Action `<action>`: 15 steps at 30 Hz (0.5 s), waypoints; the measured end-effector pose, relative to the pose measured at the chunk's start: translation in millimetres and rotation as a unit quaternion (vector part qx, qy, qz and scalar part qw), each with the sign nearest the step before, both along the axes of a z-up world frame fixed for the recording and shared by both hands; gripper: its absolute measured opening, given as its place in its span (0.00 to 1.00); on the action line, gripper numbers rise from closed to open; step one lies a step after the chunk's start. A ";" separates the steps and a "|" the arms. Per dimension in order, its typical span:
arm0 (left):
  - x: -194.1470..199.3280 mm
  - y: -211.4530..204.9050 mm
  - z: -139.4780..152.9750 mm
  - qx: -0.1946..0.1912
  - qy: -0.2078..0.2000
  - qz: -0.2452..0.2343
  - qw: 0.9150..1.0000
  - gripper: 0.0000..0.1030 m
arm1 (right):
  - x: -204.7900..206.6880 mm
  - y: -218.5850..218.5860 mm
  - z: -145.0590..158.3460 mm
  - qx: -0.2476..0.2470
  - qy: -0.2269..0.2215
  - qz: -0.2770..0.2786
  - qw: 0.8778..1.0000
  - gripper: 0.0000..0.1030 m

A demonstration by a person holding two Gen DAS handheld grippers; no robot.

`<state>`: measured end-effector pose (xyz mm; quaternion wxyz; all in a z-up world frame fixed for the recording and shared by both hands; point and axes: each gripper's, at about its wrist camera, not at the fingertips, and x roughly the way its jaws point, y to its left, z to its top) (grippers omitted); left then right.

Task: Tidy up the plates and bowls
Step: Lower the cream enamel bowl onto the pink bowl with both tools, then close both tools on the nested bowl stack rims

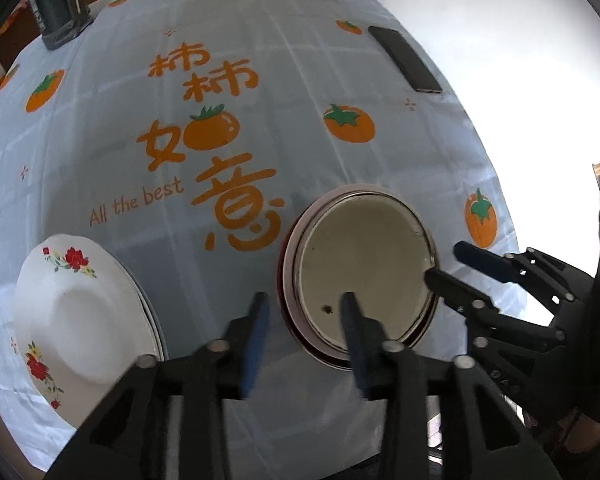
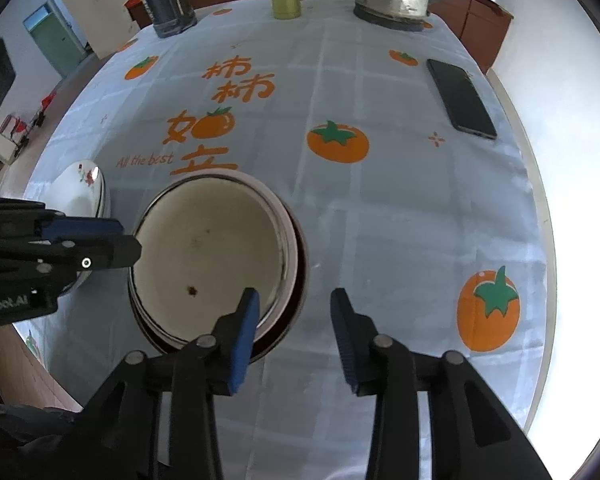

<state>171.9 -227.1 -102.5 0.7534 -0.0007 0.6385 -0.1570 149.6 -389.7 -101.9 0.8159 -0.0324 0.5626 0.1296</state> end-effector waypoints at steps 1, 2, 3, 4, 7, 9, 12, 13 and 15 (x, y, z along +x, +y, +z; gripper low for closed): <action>0.3 0.4 -1.2 0.000 0.002 0.001 1.000 0.40 | -0.1 -1.4 0.3 0.003 -0.001 -0.003 1.000 0.38; 0.3 0.4 -2.1 -0.001 0.003 0.002 1.000 0.40 | 0.1 -2.2 0.5 0.004 -0.001 -0.004 1.000 0.38; 0.3 0.3 -3.4 -0.002 0.005 0.002 1.000 0.40 | 0.3 -2.4 0.5 0.004 -0.001 -0.005 1.000 0.38; 0.5 0.0 -4.0 -0.002 0.007 0.002 1.000 0.40 | 0.5 -2.3 0.3 0.005 -0.001 -0.005 1.000 0.38; 0.1 -1.6 -8.8 0.001 0.011 0.001 1.000 0.40 | 0.8 -1.3 -1.6 0.010 0.002 -0.005 1.000 0.38; -0.5 -1.3 -12.4 0.004 0.015 0.002 1.000 0.40 | 0.5 -0.4 -3.8 0.013 0.005 -0.005 1.000 0.38; -1.4 -0.5 -16.3 0.004 0.020 0.004 1.000 0.40 | -0.1 -0.2 -6.0 0.021 0.008 -0.007 1.000 0.38; -1.7 -0.7 -16.7 0.005 0.020 0.004 1.000 0.40 | -0.6 -0.2 -5.8 0.022 0.008 -0.008 1.000 0.38; -2.6 -1.9 -17.1 0.006 0.019 0.002 1.000 0.40 | -0.7 -0.4 -5.8 0.024 0.009 -0.008 1.000 0.38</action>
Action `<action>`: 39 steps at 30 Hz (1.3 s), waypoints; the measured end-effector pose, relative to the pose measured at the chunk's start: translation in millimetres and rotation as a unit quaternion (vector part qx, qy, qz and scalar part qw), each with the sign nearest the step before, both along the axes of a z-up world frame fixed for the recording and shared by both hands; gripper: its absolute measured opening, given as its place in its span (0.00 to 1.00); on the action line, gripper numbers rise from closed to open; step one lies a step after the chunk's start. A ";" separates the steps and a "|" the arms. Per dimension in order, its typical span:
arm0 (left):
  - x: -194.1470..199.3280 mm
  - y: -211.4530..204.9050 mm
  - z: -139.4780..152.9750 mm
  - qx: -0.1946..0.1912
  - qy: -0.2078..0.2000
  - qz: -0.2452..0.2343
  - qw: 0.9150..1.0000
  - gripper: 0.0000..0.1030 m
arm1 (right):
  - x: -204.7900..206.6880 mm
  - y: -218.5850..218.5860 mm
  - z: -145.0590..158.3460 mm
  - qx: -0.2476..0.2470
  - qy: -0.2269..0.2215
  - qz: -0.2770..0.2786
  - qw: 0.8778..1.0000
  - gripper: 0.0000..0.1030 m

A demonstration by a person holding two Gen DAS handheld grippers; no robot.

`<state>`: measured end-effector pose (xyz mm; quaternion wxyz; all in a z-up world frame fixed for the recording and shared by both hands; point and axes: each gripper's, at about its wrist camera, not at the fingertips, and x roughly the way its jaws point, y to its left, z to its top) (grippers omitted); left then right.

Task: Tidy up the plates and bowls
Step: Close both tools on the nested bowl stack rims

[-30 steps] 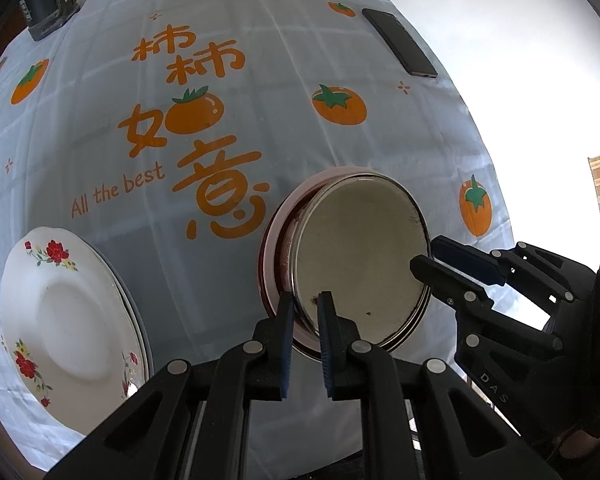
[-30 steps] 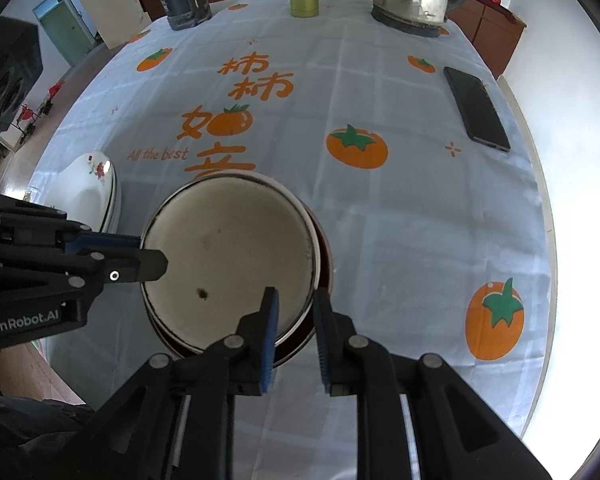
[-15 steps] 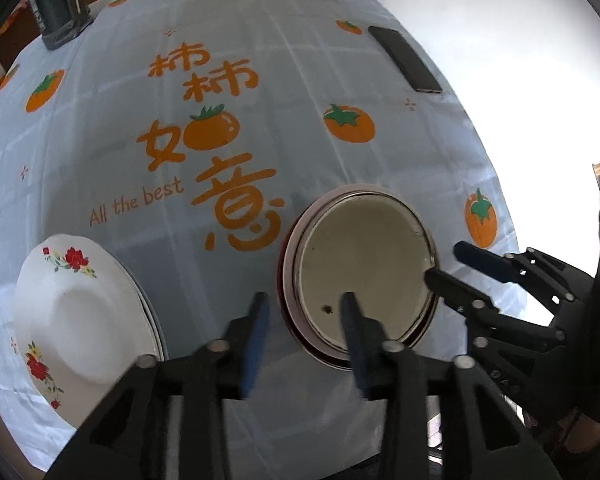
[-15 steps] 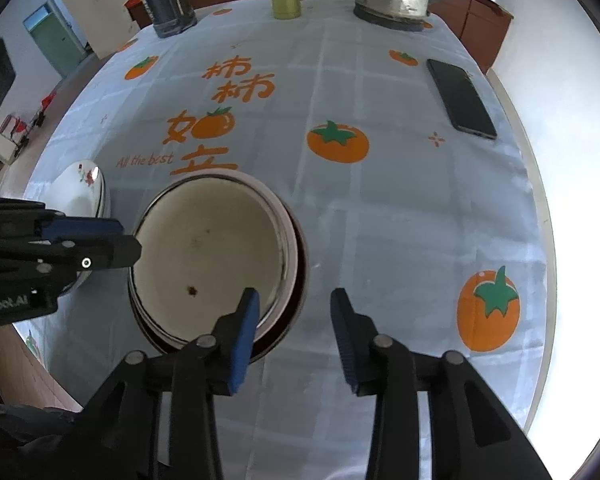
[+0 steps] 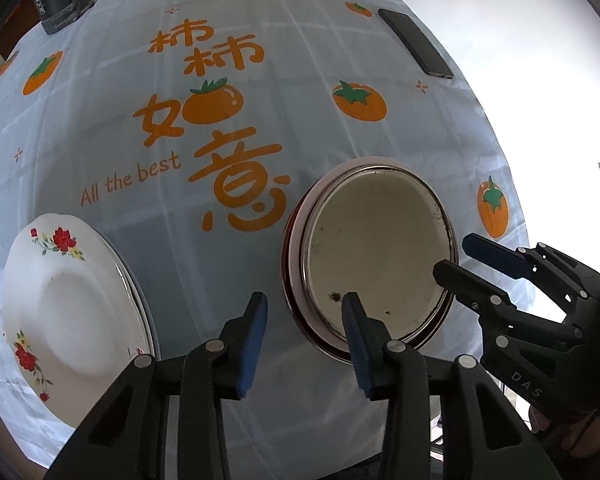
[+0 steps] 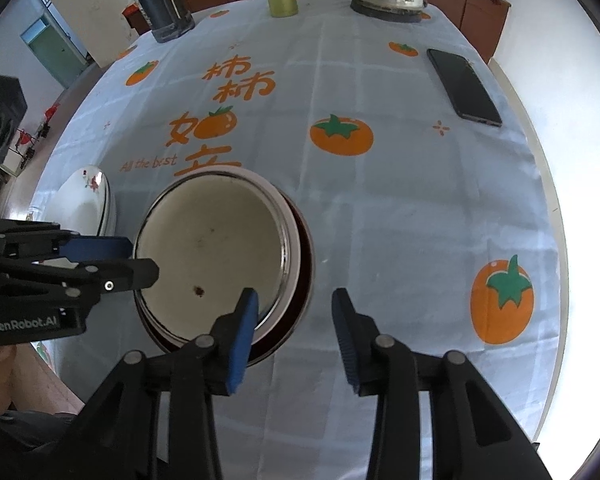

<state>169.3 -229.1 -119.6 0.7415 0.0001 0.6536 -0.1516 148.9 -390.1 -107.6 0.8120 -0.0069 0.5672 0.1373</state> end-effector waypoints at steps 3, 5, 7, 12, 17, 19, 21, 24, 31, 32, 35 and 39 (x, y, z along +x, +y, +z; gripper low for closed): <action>-0.6 -1.2 -0.7 -0.001 0.001 -0.002 1.000 0.40 | -0.5 1.8 -1.3 0.002 0.002 0.000 1.000 0.38; -0.5 -1.6 -1.4 0.000 0.001 -0.003 1.000 0.40 | -0.9 3.8 -3.2 0.005 0.005 0.001 1.000 0.37; -0.7 -0.7 -1.8 -0.001 0.002 -0.002 1.000 0.40 | -1.1 5.9 -5.2 0.005 0.008 0.002 1.000 0.35; -1.7 -0.6 -3.3 -0.005 0.006 -0.002 1.000 0.39 | -1.5 6.5 -6.0 0.008 0.011 0.001 1.000 0.32; -2.3 -1.2 -3.2 -0.013 0.010 0.000 1.000 0.34 | -1.8 5.0 -7.7 0.015 0.016 -0.006 1.000 0.30; -2.4 -1.6 -3.0 -0.012 0.009 0.001 1.000 0.33 | -2.9 5.8 -7.2 0.014 0.015 -0.005 1.000 0.30; -2.7 -2.5 -3.3 -0.011 0.007 0.000 1.000 0.32 | -2.5 5.0 -7.1 0.016 0.016 -0.006 1.000 0.30; -3.0 -3.3 -3.9 -0.005 0.007 0.000 1.000 0.32 | -2.8 3.9 -6.6 0.017 0.013 -0.010 1.000 0.26; -2.1 -0.4 -4.9 -0.008 0.018 0.009 1.000 0.31 | -4.0 3.6 -5.1 0.017 0.012 -0.013 1.000 0.24; -2.4 0.3 -5.1 -0.009 0.020 0.010 1.000 0.31 | -4.1 3.4 -4.8 0.019 0.012 -0.014 1.000 0.24; -3.5 1.2 -5.0 -0.014 0.029 0.012 0.999 0.31 | -4.4 3.2 -3.4 0.019 0.011 -0.015 1.000 0.23; -5.1 2.0 -2.3 -0.018 0.030 0.013 0.999 0.31 | -3.7 1.3 -3.0 0.020 0.013 -0.019 1.000 0.23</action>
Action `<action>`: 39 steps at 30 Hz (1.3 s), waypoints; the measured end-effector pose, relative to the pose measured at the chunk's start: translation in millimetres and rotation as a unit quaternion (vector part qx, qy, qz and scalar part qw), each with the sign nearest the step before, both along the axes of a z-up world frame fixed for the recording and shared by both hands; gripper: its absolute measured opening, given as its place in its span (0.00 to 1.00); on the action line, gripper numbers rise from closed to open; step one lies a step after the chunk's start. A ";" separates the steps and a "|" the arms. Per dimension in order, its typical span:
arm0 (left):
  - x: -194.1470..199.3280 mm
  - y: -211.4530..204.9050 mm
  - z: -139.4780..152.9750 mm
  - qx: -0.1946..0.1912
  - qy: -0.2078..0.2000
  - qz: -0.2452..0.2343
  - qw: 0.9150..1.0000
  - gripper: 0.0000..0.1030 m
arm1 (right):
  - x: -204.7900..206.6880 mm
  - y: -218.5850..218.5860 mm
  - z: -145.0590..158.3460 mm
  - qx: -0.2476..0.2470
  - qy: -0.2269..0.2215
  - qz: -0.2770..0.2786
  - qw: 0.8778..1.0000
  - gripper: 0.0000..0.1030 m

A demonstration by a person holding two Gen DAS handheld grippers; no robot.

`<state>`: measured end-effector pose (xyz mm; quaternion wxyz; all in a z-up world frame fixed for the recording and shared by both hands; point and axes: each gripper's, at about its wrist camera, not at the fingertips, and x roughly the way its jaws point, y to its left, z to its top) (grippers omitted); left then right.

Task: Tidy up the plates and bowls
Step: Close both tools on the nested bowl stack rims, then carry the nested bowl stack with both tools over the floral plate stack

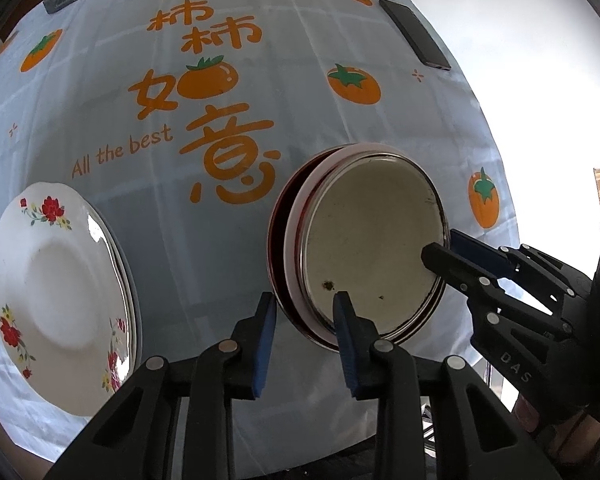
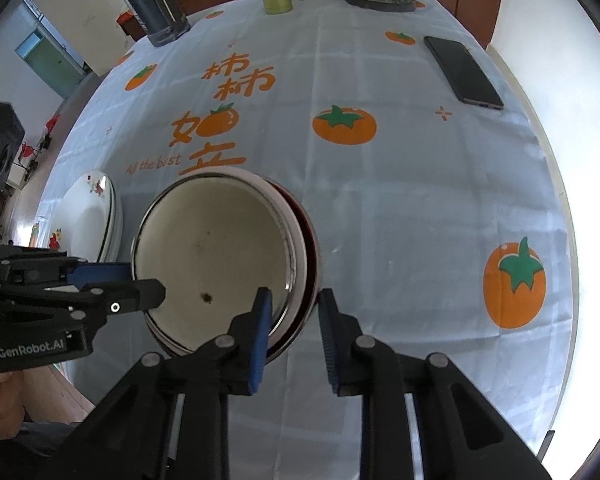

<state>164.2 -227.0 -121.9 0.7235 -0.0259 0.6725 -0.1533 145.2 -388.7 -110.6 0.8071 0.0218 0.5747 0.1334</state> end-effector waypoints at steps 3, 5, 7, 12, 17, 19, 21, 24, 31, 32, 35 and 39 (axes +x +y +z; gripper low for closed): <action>-0.8 2.6 4.4 -0.002 -0.002 0.003 1.000 0.31 | -1.2 2.1 3.6 -0.003 -0.003 0.003 1.000 0.23; -1.6 3.9 8.6 -0.003 -0.004 0.006 1.000 0.31 | -1.2 3.6 7.1 -0.005 -0.006 0.005 1.000 0.23; -2.7 4.9 12.7 -0.003 -0.008 0.007 1.000 0.31 | -1.4 5.4 10.8 -0.007 -0.009 0.008 1.000 0.23; -5.6 10.5 23.5 -0.003 -0.017 0.011 1.000 0.30 | -0.4 10.1 18.5 -0.009 -0.013 0.015 1.000 0.23; -7.4 20.5 32.3 -0.005 -0.023 0.020 1.000 0.31 | 0.7 20.8 26.3 -0.013 -0.016 0.031 0.999 0.23; -7.9 24.8 35.1 -0.005 -0.024 0.024 0.999 0.31 | 1.6 25.7 29.4 -0.014 -0.017 0.038 0.999 0.23; -8.9 30.5 39.4 -0.006 -0.027 0.030 0.999 0.31 | 2.7 31.2 32.6 -0.015 -0.019 0.044 0.999 0.23; -8.8 40.1 45.8 -0.008 -0.033 0.040 0.999 0.31 | 3.5 38.7 36.9 -0.016 -0.022 0.053 0.998 0.23; -10.6 59.7 53.4 -0.007 -0.042 0.057 0.997 0.31 | 5.7 60.1 43.0 -0.018 -0.027 0.074 0.997 0.23; -11.0 62.9 54.1 -0.007 -0.043 0.060 0.997 0.31 | 6.1 62.7 43.5 -0.018 -0.027 0.077 0.997 0.23; -12.8 70.2 55.6 -0.008 -0.045 0.065 0.997 0.31 | 7.6 70.6 45.6 -0.020 -0.029 0.084 0.996 0.23; -15.1 81.2 58.9 -0.009 -0.048 0.074 0.996 0.31 | 7.8 80.9 48.3 -0.022 -0.031 0.092 0.995 0.23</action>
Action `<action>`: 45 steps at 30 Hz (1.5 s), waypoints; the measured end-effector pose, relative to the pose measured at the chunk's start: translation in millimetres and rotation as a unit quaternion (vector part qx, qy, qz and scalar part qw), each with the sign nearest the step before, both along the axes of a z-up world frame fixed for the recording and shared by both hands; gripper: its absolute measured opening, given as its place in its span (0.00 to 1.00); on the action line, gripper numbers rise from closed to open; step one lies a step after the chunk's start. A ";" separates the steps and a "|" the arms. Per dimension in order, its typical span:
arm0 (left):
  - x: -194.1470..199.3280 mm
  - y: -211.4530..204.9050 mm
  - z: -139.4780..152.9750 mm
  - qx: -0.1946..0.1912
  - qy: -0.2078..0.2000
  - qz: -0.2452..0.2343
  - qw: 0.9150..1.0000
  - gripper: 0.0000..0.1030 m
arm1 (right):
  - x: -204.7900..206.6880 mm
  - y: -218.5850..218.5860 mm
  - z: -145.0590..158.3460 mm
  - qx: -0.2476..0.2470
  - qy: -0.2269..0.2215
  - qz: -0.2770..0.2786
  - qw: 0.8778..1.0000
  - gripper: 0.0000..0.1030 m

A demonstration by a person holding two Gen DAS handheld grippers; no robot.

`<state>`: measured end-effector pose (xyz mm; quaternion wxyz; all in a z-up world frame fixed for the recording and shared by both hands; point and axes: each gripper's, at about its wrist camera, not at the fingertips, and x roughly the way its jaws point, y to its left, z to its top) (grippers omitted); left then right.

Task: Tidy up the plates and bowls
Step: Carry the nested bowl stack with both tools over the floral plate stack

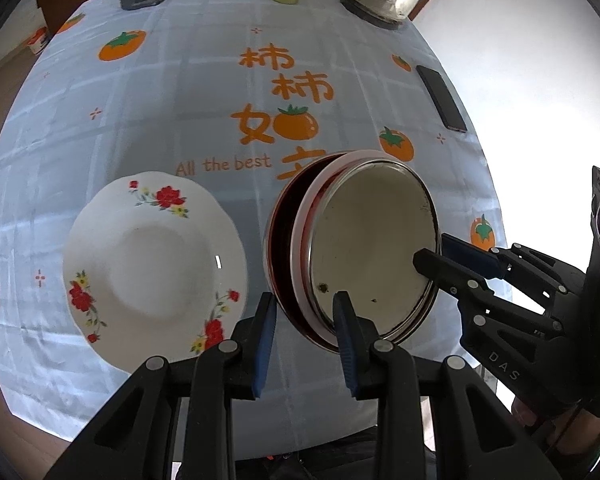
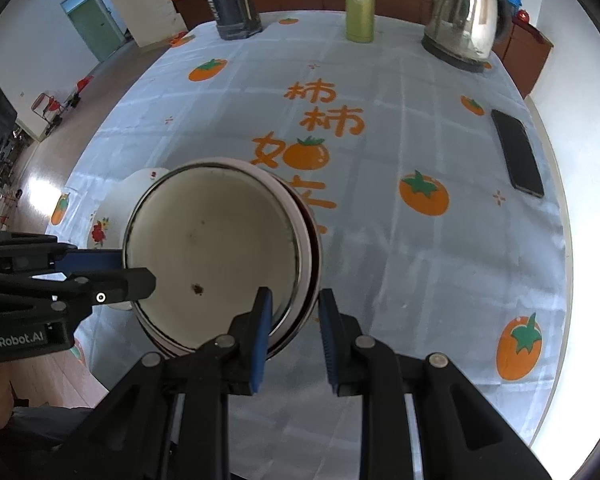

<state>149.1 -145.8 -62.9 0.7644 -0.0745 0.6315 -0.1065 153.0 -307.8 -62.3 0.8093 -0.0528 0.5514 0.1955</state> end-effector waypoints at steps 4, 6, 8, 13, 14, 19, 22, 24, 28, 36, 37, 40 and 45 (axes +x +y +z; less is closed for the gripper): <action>-2.4 11.4 2.9 0.000 -0.003 0.009 1.000 0.31 | 0.2 12.4 2.5 0.000 -0.002 0.009 1.000 0.23; -3.8 17.0 4.6 0.000 -0.004 0.014 1.000 0.31 | 0.2 18.1 3.6 0.000 -0.003 0.014 1.000 0.23; -5.1 23.9 6.4 0.000 -0.006 0.018 1.000 0.31 | 0.4 25.0 4.5 0.000 -0.004 0.019 1.000 0.23; -8.8 41.1 8.0 0.001 -0.006 0.033 0.999 0.31 | 1.3 40.4 5.3 0.001 -0.004 0.032 0.999 0.23; -9.4 44.2 8.3 0.002 -0.006 0.035 0.999 0.31 | 1.5 44.3 5.2 0.001 -0.004 0.035 0.999 0.23; -11.3 58.3 8.7 0.004 -0.006 0.047 0.999 0.31 | 1.2 59.3 4.8 0.002 -0.003 0.048 0.999 0.23; -12.3 65.7 8.7 0.005 -0.006 0.052 0.999 0.31 | 2.3 68.7 4.5 0.001 -0.003 0.055 0.998 0.23; -12.7 70.2 9.2 0.005 -0.007 0.055 0.998 0.31 | 2.6 73.6 4.2 0.000 -0.003 0.059 0.998 0.23; -12.9 78.8 9.6 0.003 -0.007 0.062 0.998 0.31 | 4.0 82.4 5.0 -0.001 -0.003 0.065 0.998 0.23; -14.4 95.0 7.6 0.000 -0.004 0.075 0.997 0.31 | 5.9 99.5 2.1 -0.006 0.001 0.078 0.997 0.23; -14.4 96.6 7.3 0.000 -0.004 0.077 0.997 0.31 | 5.6 101.2 1.8 -0.007 0.001 0.080 0.997 0.23; -16.1 103.2 5.9 -0.001 -0.002 0.082 0.997 0.31 | 5.9 107.7 0.8 -0.008 0.002 0.084 0.996 0.23; -18.3 111.9 4.2 -0.001 0.000 0.092 0.996 0.31 | 5.6 117.1 -1.7 -0.010 0.005 0.091 0.996 0.23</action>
